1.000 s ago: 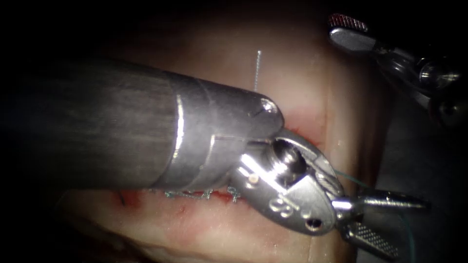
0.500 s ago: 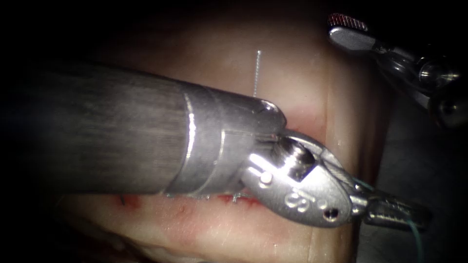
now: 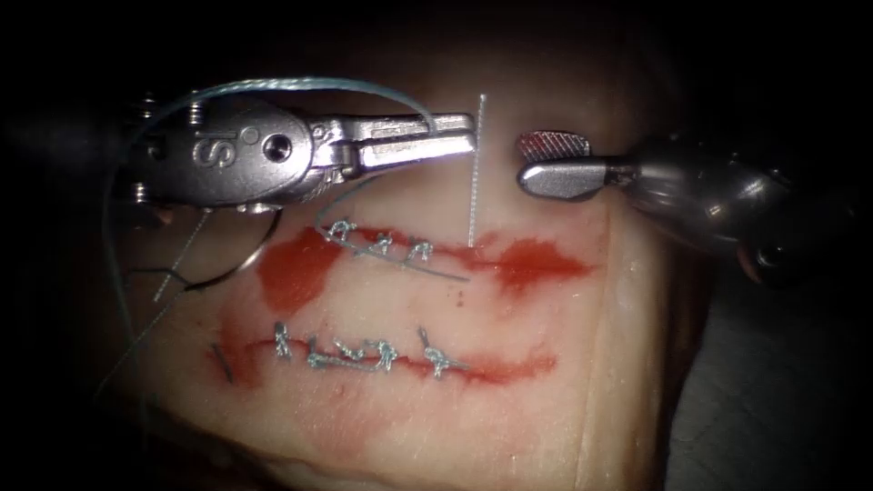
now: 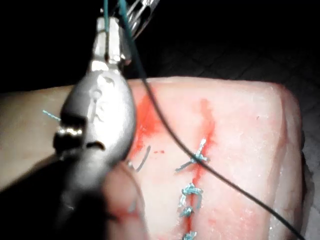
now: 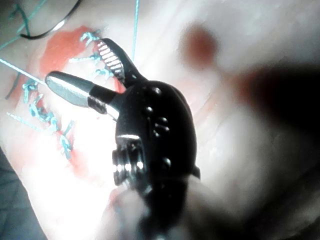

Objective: Wound Closure

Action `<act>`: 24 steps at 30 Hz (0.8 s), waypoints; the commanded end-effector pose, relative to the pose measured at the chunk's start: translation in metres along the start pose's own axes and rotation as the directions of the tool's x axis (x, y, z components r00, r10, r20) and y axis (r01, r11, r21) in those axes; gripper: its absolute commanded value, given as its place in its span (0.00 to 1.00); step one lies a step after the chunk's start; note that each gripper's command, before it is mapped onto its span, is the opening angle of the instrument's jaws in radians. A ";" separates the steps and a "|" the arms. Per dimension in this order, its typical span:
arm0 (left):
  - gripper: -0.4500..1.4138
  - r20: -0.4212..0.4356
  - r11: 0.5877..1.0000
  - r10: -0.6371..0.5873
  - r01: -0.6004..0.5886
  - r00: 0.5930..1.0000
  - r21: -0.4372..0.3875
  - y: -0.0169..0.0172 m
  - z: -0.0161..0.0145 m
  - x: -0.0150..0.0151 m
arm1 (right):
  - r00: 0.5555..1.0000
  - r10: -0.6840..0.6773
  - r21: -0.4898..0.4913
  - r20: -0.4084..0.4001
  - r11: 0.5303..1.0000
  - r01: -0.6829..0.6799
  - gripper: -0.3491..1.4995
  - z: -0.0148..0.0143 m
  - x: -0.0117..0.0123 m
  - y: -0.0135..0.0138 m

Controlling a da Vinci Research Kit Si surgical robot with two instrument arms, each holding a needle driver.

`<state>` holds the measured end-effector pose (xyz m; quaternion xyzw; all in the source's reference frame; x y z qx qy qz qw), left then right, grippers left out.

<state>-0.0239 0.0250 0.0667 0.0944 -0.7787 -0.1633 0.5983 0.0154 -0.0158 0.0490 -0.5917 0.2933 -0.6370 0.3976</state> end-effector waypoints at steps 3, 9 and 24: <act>0.00 0.129 0.980 -0.189 0.196 0.973 -0.038 0.0027 -0.0024 0.0018 | 1.000 -0.018 0.053 0.024 0.998 0.017 0.63 0.0026 0.0004 -0.0002; 0.00 0.246 0.937 -0.312 0.340 0.918 -0.078 0.0049 -0.0049 0.0037 | 0.995 -0.104 0.104 0.012 0.989 0.102 0.64 0.0048 0.0007 -0.0004; 0.00 0.300 0.938 -0.292 0.333 0.908 -0.093 0.0019 -0.0012 0.0029 | 0.945 -0.253 0.310 -0.206 0.899 0.308 0.09 0.0115 0.0055 -0.0006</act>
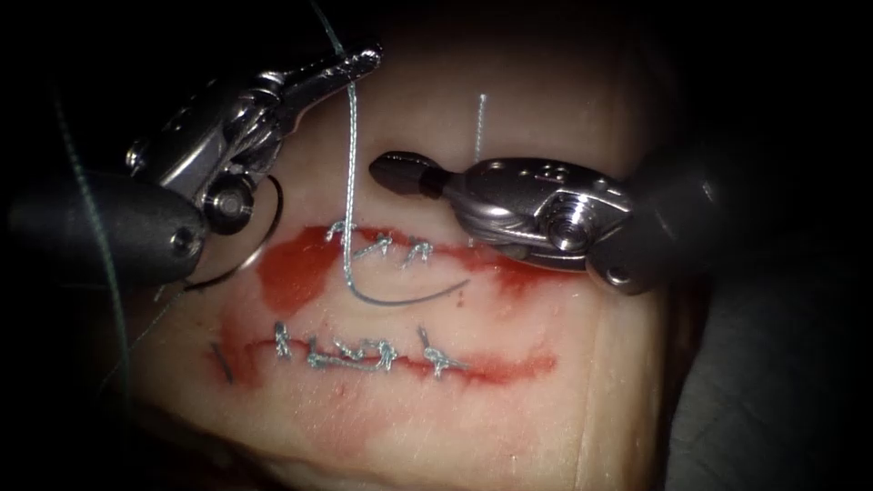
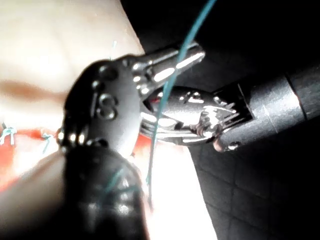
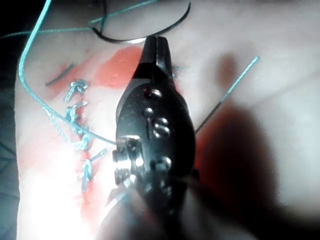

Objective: Wound Closure

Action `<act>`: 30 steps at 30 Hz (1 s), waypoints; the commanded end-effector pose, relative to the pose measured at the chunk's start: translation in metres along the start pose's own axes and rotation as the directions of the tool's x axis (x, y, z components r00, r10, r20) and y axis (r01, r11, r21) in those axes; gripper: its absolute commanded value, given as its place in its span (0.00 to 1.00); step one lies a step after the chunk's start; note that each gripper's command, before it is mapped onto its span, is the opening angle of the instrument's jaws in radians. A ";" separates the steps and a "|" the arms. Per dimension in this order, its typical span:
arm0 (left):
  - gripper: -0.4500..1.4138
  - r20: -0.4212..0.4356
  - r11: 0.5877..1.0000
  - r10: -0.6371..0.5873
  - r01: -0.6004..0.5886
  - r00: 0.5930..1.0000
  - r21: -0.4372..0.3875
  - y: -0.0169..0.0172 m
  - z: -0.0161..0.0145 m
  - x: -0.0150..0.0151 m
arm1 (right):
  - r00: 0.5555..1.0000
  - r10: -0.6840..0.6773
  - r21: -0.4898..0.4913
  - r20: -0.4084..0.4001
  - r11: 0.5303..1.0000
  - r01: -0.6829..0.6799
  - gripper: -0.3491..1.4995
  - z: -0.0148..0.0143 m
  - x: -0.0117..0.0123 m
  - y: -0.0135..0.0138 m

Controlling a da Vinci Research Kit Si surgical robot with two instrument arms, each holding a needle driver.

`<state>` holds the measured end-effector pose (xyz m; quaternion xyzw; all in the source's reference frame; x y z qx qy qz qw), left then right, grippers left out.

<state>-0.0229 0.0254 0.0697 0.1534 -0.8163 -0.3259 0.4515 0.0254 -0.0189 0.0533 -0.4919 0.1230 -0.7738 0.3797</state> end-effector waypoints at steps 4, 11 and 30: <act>0.00 0.000 0.998 0.069 -0.069 0.998 0.004 0.0016 0.0003 0.0014 | 0.998 -0.057 -0.096 0.017 0.994 0.058 0.20 0.0023 0.0009 0.0012; 0.00 -0.018 0.990 0.132 -0.133 0.991 -0.039 0.0035 -0.0002 0.0033 | 0.996 -0.088 -0.217 0.027 0.972 0.092 0.34 0.0020 0.0012 0.0017; 0.00 -0.228 0.972 0.149 -0.185 0.962 -0.143 0.0075 -0.0037 0.0094 | 0.956 0.196 -0.588 0.217 0.808 -0.033 0.44 0.0017 0.0015 0.0013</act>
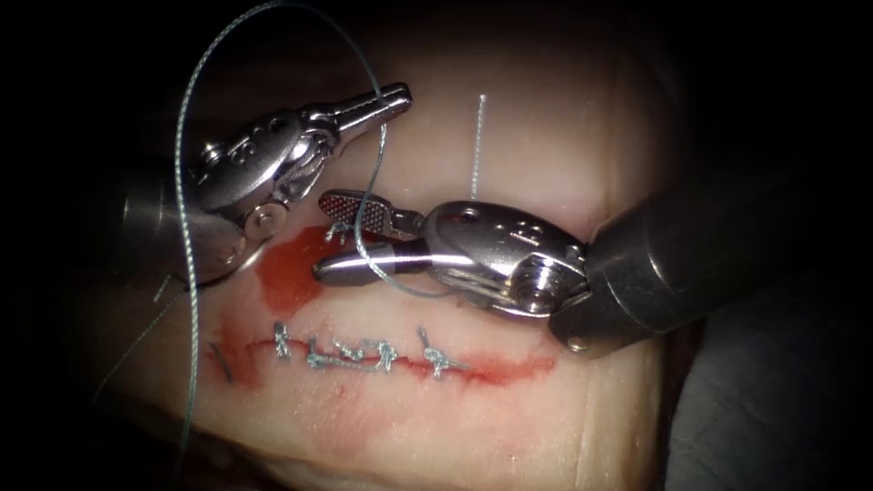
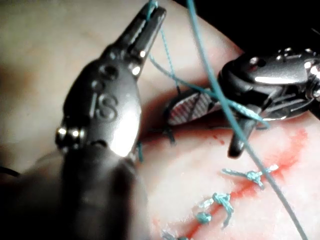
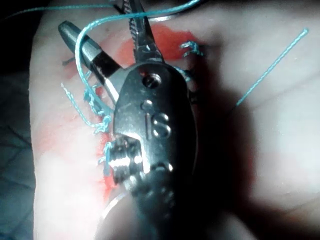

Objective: Wound Closure

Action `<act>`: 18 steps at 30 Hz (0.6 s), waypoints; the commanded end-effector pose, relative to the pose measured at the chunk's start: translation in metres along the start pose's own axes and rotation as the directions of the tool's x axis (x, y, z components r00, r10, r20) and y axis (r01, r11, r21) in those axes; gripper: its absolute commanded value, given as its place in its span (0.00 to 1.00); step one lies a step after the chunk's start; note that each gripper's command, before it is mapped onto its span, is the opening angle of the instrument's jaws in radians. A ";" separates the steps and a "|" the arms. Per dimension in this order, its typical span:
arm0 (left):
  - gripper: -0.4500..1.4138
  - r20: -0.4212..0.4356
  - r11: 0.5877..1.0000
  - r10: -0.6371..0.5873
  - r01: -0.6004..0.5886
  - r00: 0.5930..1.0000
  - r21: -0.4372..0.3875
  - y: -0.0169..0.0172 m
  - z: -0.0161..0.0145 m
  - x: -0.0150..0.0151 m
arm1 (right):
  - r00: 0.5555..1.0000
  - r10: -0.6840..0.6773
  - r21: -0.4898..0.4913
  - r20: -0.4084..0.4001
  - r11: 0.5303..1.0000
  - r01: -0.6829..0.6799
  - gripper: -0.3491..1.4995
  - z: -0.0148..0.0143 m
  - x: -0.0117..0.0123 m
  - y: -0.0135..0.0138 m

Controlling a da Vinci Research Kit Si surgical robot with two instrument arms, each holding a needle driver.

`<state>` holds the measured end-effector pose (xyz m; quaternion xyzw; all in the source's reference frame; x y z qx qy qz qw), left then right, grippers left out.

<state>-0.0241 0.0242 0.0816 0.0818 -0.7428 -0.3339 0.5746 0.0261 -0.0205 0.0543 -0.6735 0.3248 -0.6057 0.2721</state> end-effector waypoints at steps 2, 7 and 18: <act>0.00 -0.010 1.000 0.001 -0.001 1.000 -0.008 0.0002 0.0004 0.0005 | 1.000 0.013 -0.028 0.022 1.000 -0.012 0.47 0.0010 0.0002 -0.0002; 0.00 -0.072 1.000 0.017 -0.019 0.997 -0.020 -0.0006 -0.0007 0.0012 | 0.996 0.014 0.133 0.084 0.991 -0.025 0.33 0.0001 -0.0002 -0.0004; 0.00 -0.222 0.997 -0.004 -0.012 0.975 -0.070 -0.0025 -0.0016 0.0022 | 0.980 0.087 0.307 0.181 0.941 -0.140 0.09 -0.0028 -0.0013 -0.0015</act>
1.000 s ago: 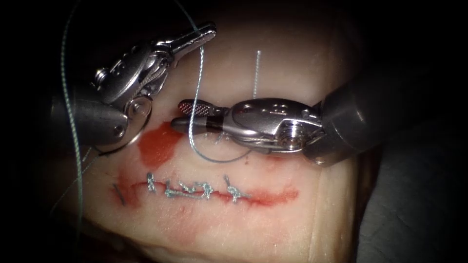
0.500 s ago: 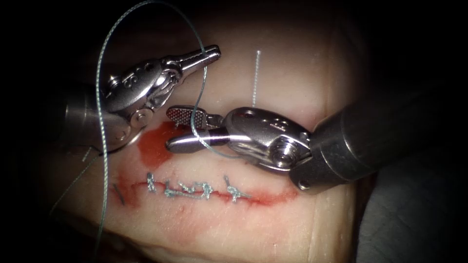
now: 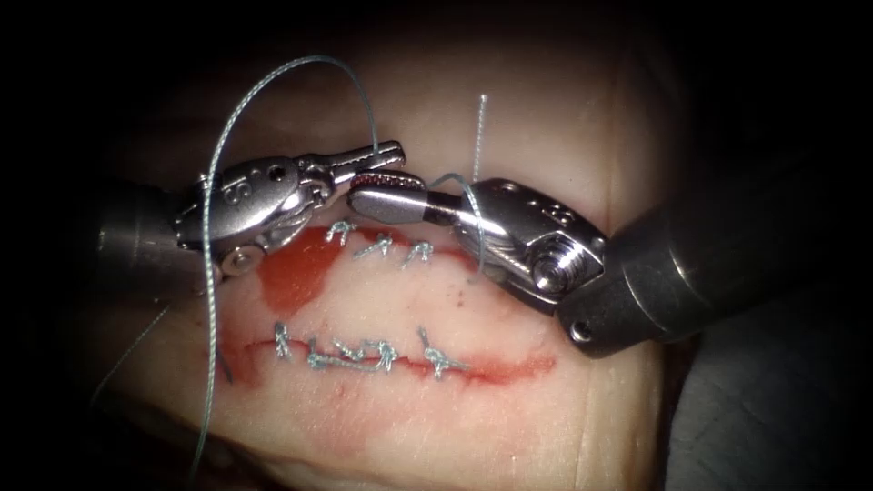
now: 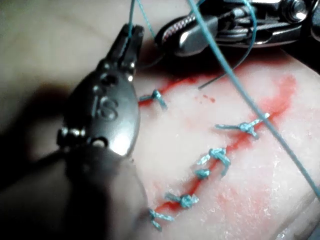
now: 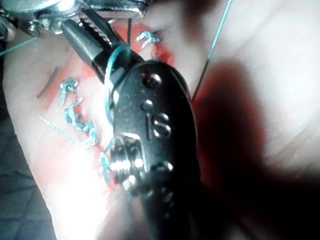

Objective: Wound Closure

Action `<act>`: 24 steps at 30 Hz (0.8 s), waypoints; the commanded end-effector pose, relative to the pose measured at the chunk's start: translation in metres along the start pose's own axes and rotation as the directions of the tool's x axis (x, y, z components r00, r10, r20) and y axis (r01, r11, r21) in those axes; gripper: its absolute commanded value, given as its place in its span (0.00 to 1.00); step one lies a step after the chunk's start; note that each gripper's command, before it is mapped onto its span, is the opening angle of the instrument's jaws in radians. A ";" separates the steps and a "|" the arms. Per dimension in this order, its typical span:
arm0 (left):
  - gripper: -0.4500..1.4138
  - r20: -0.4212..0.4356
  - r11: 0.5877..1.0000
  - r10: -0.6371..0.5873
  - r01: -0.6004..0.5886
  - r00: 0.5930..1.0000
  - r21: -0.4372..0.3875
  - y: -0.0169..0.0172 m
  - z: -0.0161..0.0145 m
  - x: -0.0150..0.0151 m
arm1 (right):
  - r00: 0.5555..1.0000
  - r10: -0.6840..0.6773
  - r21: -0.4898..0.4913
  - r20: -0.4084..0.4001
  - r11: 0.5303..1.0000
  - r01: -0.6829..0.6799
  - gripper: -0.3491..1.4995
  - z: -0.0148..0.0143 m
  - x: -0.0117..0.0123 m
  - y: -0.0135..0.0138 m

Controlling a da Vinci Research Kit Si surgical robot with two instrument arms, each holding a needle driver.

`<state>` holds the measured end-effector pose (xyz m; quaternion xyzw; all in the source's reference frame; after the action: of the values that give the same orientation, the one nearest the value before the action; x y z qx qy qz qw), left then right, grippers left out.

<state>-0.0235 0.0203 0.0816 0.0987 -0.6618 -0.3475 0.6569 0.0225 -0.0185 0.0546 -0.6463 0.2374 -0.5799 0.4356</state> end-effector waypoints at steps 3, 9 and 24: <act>0.00 -0.031 1.000 -0.006 0.005 1.000 -0.029 0.0002 0.0003 0.0002 | 0.998 0.041 0.029 0.042 0.999 -0.042 0.20 0.0004 0.0001 -0.0007; 0.00 -0.058 0.998 -0.050 0.048 0.997 -0.042 0.0001 -0.0002 -0.0003 | 0.995 0.062 0.123 0.083 0.990 -0.072 0.18 -0.0002 0.0000 -0.0015; 0.00 -0.163 0.956 -0.131 0.168 0.978 0.241 -0.0039 -0.0002 -0.0023 | 1.000 -0.002 0.321 0.022 0.947 -0.005 0.45 -0.0003 0.0009 -0.0025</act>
<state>-0.0242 0.0184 0.0765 0.2659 -0.6430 -0.2946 0.6551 0.0216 -0.0181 0.0564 -0.5703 0.1320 -0.6163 0.5267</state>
